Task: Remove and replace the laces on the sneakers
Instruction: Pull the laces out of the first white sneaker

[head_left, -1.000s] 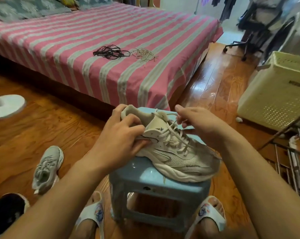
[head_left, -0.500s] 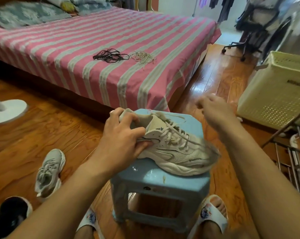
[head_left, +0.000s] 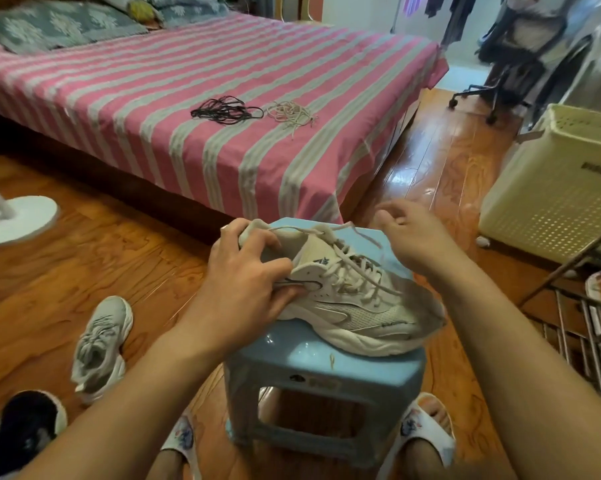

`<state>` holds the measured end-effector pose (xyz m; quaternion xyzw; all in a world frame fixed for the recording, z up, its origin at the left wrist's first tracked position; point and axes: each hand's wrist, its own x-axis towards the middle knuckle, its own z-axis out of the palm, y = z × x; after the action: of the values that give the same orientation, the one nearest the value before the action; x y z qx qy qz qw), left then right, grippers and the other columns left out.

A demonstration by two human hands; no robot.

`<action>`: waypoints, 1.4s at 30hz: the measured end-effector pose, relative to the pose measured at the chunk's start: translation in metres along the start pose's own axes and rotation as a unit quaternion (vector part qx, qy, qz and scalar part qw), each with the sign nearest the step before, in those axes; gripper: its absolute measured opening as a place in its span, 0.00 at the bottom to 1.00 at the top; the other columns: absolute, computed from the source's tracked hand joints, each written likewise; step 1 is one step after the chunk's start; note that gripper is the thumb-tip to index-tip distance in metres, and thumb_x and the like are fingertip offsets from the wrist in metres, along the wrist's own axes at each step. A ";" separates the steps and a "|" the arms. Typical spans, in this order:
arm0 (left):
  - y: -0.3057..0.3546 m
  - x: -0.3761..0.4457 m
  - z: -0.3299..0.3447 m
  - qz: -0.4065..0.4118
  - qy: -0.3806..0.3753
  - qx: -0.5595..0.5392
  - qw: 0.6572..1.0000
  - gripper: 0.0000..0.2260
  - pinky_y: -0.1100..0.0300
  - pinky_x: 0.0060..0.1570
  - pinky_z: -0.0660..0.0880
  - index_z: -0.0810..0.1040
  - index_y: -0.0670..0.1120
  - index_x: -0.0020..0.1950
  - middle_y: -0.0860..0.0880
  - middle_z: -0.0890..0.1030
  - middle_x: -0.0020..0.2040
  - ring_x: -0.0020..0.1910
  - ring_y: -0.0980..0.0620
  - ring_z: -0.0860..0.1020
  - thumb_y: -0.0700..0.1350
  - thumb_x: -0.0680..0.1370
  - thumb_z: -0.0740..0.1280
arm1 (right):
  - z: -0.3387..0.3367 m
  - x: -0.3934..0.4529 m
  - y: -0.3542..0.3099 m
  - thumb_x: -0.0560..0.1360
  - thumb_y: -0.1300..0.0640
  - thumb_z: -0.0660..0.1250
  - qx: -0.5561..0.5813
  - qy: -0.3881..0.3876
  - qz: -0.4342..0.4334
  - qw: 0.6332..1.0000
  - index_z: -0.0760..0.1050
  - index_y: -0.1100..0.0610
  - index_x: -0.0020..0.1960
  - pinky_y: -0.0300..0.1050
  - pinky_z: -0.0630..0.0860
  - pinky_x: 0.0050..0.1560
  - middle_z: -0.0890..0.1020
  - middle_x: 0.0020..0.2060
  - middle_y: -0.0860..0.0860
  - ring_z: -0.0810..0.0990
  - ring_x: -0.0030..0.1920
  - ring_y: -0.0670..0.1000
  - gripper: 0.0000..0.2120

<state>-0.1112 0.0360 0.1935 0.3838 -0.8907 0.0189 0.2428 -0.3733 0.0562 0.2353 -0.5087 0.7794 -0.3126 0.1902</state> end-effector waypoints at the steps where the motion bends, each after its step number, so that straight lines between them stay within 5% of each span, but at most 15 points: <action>1: -0.001 0.000 0.000 0.003 -0.005 -0.002 1.000 0.18 0.42 0.58 0.68 0.84 0.53 0.44 0.48 0.76 0.60 0.66 0.38 0.66 0.65 0.74 0.63 | 0.002 -0.006 -0.014 0.84 0.53 0.61 0.049 -0.067 -0.045 0.996 0.78 0.50 0.65 0.43 0.72 0.59 0.80 0.59 0.44 0.78 0.58 0.45 0.13; 3: -0.002 0.000 -0.001 0.001 -0.010 -0.006 1.000 0.17 0.42 0.59 0.67 0.83 0.53 0.44 0.48 0.76 0.60 0.67 0.38 0.66 0.64 0.75 0.63 | 0.009 -0.014 -0.032 0.84 0.55 0.62 0.078 -0.173 -0.132 0.973 0.79 0.50 0.66 0.34 0.73 0.58 0.82 0.57 0.41 0.79 0.56 0.39 0.14; 6: -0.002 -0.001 -0.002 0.002 -0.017 -0.005 1.000 0.14 0.42 0.59 0.66 0.83 0.52 0.43 0.48 0.75 0.61 0.68 0.39 0.66 0.62 0.75 0.68 | 0.014 -0.006 -0.029 0.81 0.57 0.67 0.016 -0.128 -0.168 0.977 0.85 0.54 0.53 0.36 0.75 0.44 0.84 0.42 0.43 0.80 0.41 0.41 0.08; 9: -0.004 -0.002 -0.005 0.000 -0.019 -0.007 1.000 0.13 0.42 0.59 0.67 0.83 0.52 0.44 0.48 0.75 0.62 0.68 0.39 0.66 0.60 0.73 0.70 | -0.003 0.016 -0.001 0.80 0.57 0.66 -0.029 0.057 -0.010 0.998 0.84 0.57 0.49 0.45 0.68 0.37 0.83 0.40 0.51 0.76 0.37 0.52 0.08; 11: -0.006 -0.004 -0.007 -0.013 -0.016 -0.007 1.000 0.13 0.42 0.59 0.67 0.84 0.51 0.44 0.47 0.76 0.62 0.68 0.39 0.65 0.60 0.73 0.70 | -0.024 0.025 0.030 0.79 0.57 0.64 -0.063 0.179 0.118 0.975 0.83 0.58 0.50 0.44 0.67 0.42 0.82 0.45 0.57 0.77 0.44 0.58 0.09; 12: -0.007 -0.005 -0.008 -0.019 -0.014 -0.006 1.000 0.13 0.41 0.59 0.67 0.84 0.51 0.44 0.47 0.76 0.62 0.67 0.38 0.65 0.60 0.73 0.70 | -0.029 0.025 0.042 0.79 0.56 0.64 -0.095 0.180 0.138 0.969 0.83 0.57 0.52 0.45 0.70 0.46 0.83 0.50 0.58 0.78 0.48 0.60 0.10; 15: -0.007 -0.005 -0.007 -0.025 -0.011 0.001 1.000 0.13 0.40 0.61 0.67 0.83 0.51 0.44 0.47 0.75 0.62 0.68 0.37 0.66 0.59 0.73 0.71 | -0.020 0.013 0.043 0.79 0.57 0.65 -0.126 0.064 0.011 0.990 0.82 0.51 0.60 0.53 0.75 0.61 0.82 0.59 0.54 0.79 0.59 0.57 0.12; 19: -0.006 -0.004 -0.005 -0.026 -0.008 0.002 1.000 0.15 0.40 0.60 0.68 0.83 0.51 0.44 0.47 0.75 0.63 0.68 0.36 0.65 0.61 0.75 0.67 | 0.006 -0.024 -0.008 0.79 0.53 0.68 0.017 -0.039 -0.148 0.988 0.85 0.49 0.52 0.40 0.76 0.50 0.84 0.45 0.41 0.81 0.47 0.40 0.06; 23: -0.005 -0.005 -0.004 -0.030 -0.009 0.005 1.000 0.15 0.39 0.60 0.69 0.83 0.51 0.44 0.47 0.75 0.63 0.68 0.36 0.65 0.62 0.74 0.67 | 0.027 -0.026 -0.020 0.77 0.46 0.71 0.024 -0.053 -0.114 0.992 0.86 0.52 0.45 0.40 0.70 0.41 0.84 0.36 0.44 0.78 0.37 0.40 0.11; 28: -0.007 -0.006 -0.006 -0.041 -0.019 0.007 0.999 0.15 0.39 0.60 0.68 0.83 0.51 0.45 0.47 0.75 0.63 0.69 0.37 0.65 0.62 0.75 0.68 | 0.023 -0.024 -0.034 0.73 0.53 0.75 0.033 -0.001 -0.121 0.992 0.85 0.54 0.39 0.43 0.75 0.43 0.84 0.34 0.48 0.80 0.38 0.46 0.06; 32: -0.007 -0.004 -0.007 -0.034 -0.019 0.015 0.999 0.12 0.39 0.60 0.68 0.83 0.51 0.43 0.47 0.75 0.60 0.69 0.37 0.66 0.59 0.73 0.73 | 0.019 -0.029 -0.023 0.74 0.62 0.71 0.283 -0.084 0.096 0.950 0.79 0.60 0.32 0.48 0.73 0.37 0.76 0.26 0.52 0.73 0.32 0.51 0.12; 36: -0.005 -0.001 -0.007 -0.053 -0.016 0.009 0.998 0.12 0.37 0.58 0.68 0.83 0.52 0.44 0.47 0.75 0.59 0.67 0.35 0.67 0.60 0.73 0.72 | -0.007 -0.015 -0.014 0.74 0.58 0.64 0.129 0.117 0.079 0.982 0.80 0.60 0.36 0.47 0.68 0.39 0.77 0.31 0.52 0.72 0.35 0.52 0.11; 39: -0.003 0.001 -0.005 -0.051 -0.016 0.006 0.999 0.11 0.35 0.59 0.67 0.83 0.52 0.44 0.47 0.75 0.60 0.67 0.33 0.67 0.59 0.73 0.74 | -0.002 -0.021 -0.030 0.79 0.48 0.65 0.162 -0.011 0.020 0.987 0.85 0.52 0.43 0.48 0.74 0.44 0.84 0.40 0.48 0.79 0.40 0.49 0.13; 42: -0.004 0.001 -0.005 -0.054 -0.019 0.007 0.998 0.11 0.35 0.60 0.66 0.83 0.52 0.44 0.47 0.75 0.61 0.68 0.33 0.66 0.59 0.73 0.74 | 0.023 -0.024 -0.040 0.80 0.47 0.67 0.058 -0.104 -0.052 0.992 0.85 0.55 0.45 0.46 0.74 0.40 0.85 0.39 0.53 0.79 0.37 0.47 0.13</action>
<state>-0.1073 0.0336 0.1981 0.4337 -0.8729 0.0045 0.2236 -0.3223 0.0598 0.2451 -0.5661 0.7086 -0.3118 0.2832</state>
